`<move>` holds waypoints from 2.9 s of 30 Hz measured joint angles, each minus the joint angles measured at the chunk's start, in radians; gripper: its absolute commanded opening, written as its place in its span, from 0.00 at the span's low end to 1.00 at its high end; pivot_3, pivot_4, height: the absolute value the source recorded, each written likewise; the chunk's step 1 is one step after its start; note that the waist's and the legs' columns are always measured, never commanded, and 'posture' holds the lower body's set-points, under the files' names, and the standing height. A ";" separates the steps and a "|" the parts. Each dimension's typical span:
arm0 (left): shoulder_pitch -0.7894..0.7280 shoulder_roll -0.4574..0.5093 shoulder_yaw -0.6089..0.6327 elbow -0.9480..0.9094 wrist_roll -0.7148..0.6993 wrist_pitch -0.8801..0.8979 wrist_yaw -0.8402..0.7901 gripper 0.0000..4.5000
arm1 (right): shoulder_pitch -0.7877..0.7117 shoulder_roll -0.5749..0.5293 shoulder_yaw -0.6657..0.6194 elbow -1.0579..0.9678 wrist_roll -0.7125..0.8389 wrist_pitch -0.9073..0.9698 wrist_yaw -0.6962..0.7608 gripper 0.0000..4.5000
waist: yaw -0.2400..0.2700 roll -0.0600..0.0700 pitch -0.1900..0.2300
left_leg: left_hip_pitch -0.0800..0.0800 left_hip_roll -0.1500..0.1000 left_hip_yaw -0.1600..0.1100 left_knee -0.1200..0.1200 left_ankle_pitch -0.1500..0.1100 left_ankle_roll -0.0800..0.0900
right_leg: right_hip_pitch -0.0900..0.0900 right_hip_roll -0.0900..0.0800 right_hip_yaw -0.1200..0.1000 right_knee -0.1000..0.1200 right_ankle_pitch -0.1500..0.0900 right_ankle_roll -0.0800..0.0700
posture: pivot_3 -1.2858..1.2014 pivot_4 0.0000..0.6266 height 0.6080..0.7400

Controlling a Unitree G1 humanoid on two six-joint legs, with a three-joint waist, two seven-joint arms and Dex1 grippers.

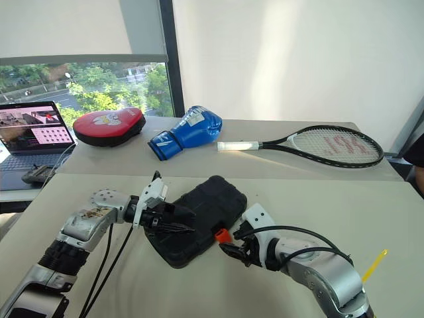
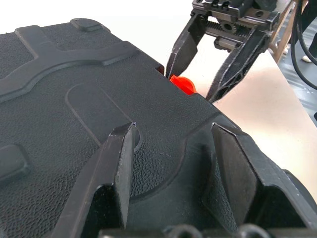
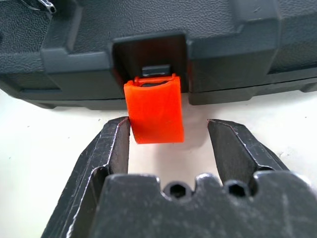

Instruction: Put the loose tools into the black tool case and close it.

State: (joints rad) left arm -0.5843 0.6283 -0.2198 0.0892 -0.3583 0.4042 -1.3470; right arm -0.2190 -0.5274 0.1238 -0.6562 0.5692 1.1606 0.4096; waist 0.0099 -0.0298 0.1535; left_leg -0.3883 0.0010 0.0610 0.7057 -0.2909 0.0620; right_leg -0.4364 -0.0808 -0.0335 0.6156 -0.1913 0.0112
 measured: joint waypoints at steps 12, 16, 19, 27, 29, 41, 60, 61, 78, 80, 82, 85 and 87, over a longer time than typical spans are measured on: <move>0.001 0.000 0.002 -0.011 0.003 0.011 0.003 0.60 | -0.017 0.000 0.024 0.013 0.001 0.000 0.002 0.27 | 0.000 0.000 0.000 | 0.000 0.000 0.000 0.000 0.000 0.000 | 0.000 0.000 0.000 0.000 0.000 0.000 | 0.52 0.24 1.00; 0.002 0.000 0.002 -0.011 0.003 0.008 0.004 0.60 | -0.024 -0.013 0.024 0.012 0.001 0.000 0.005 0.27 | 0.000 0.000 0.000 | 0.000 0.000 0.000 0.000 0.000 0.000 | 0.000 0.000 0.000 0.000 0.000 0.000 | 0.52 0.24 1.00; 0.008 0.000 0.004 -0.013 0.003 0.005 0.004 0.60 | -0.027 -0.015 0.024 0.014 0.001 -0.005 0.014 0.27 | 0.000 0.000 0.000 | 0.000 0.000 0.000 0.000 0.000 0.000 | 0.000 0.000 0.000 0.000 0.000 0.000 | 0.52 0.24 1.00; 0.039 0.004 0.007 -0.044 0.003 -0.017 0.002 0.60 | -0.059 -0.004 0.039 0.080 -0.022 -0.085 0.055 0.27 | -0.002 0.000 0.000 | 0.001 0.000 0.000 0.000 0.000 0.000 | 0.000 0.000 0.001 0.002 0.000 0.000 | 0.52 0.24 1.00; 0.045 0.009 0.007 -0.052 0.003 -0.016 0.002 0.60 | -0.072 -0.005 0.050 0.103 -0.031 -0.100 0.076 0.27 | -0.005 0.000 0.000 | 0.001 0.000 0.000 0.000 0.000 0.000 | 0.000 0.000 0.002 0.002 0.000 0.000 | 0.52 0.24 1.00; 0.064 0.011 0.004 -0.096 0.003 0.006 0.023 0.60 | -0.044 -0.079 -0.031 0.071 -0.007 -0.143 0.158 0.64 | 0.000 0.000 0.000 | 0.002 0.000 0.001 0.002 0.000 -0.001 | 0.000 0.000 0.003 0.005 0.000 0.000 | 0.52 0.24 1.00; 0.063 0.012 0.002 -0.104 0.003 0.019 0.040 0.60 | -0.138 0.037 0.121 0.294 -0.081 -0.116 0.088 0.01 | -0.005 0.000 0.000 | 0.002 0.000 0.002 0.005 0.000 0.000 | -0.002 0.001 0.006 0.009 -0.001 0.000 | 0.52 0.24 1.00; 0.069 0.011 0.003 -0.111 0.003 0.016 0.042 0.60 | -0.135 0.023 0.133 0.290 -0.094 -0.135 0.097 0.01 | -0.005 0.000 0.000 | 0.002 0.000 0.002 0.005 0.000 0.000 | -0.001 0.001 0.006 0.009 -0.001 0.000 | 0.52 0.24 1.00; 0.525 -0.024 0.502 -0.436 -0.322 0.281 0.416 1.00 | 0.518 -0.078 -0.405 -0.132 -0.067 -0.507 0.201 0.93 | 0.000 0.000 0.000 | 0.002 0.000 0.001 0.006 -0.002 0.002 | -0.001 -0.005 0.008 0.009 -0.003 0.003 | 0.52 0.24 1.00; 0.604 -0.014 0.570 -0.452 -0.347 0.295 0.441 1.00 | 0.573 -0.092 -0.472 -0.137 -0.055 -0.536 0.233 1.00 | 0.001 0.000 0.000 | 0.003 0.000 0.001 0.006 -0.002 0.002 | 0.000 -0.005 0.008 0.009 -0.004 0.003 | 0.52 0.24 1.00; 0.720 -0.001 0.638 -0.473 -0.348 0.286 0.450 1.00 | 0.636 -0.099 -0.553 -0.137 -0.041 -0.565 0.274 1.00 | 0.002 0.000 0.000 | 0.004 0.000 0.002 0.006 -0.002 0.002 | 0.000 -0.005 0.008 0.009 -0.005 0.004 | 0.52 0.24 1.00; 0.844 0.008 0.670 -0.514 -0.328 0.251 0.452 1.00 | 0.680 -0.118 -0.632 -0.138 -0.003 -0.581 0.324 1.00 | 0.003 0.000 0.000 | 0.004 0.000 0.002 0.006 -0.002 0.002 | 0.000 -0.006 0.008 0.008 -0.009 -0.002 | 0.52 0.24 1.00; 0.891 0.014 0.670 -0.538 -0.311 0.241 0.452 1.00 | 0.702 -0.127 -0.651 -0.137 0.002 -0.595 0.348 1.00 | 0.009 0.000 0.000 | 0.004 0.000 0.002 0.006 -0.002 0.002 | 0.001 -0.010 0.008 0.008 -0.010 -0.002 | 0.52 0.24 1.00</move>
State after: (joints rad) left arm 0.3066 0.6422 0.4500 -0.4489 -0.6690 0.6452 -0.8952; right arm 0.4831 -0.6542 -0.5276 -0.7929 0.5707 0.5659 0.7574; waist 0.0190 -0.0293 0.1538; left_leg -0.3840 0.0011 0.0627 0.7113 -0.2933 0.0639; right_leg -0.4358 -0.0904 -0.0253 0.6240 -0.2009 0.0089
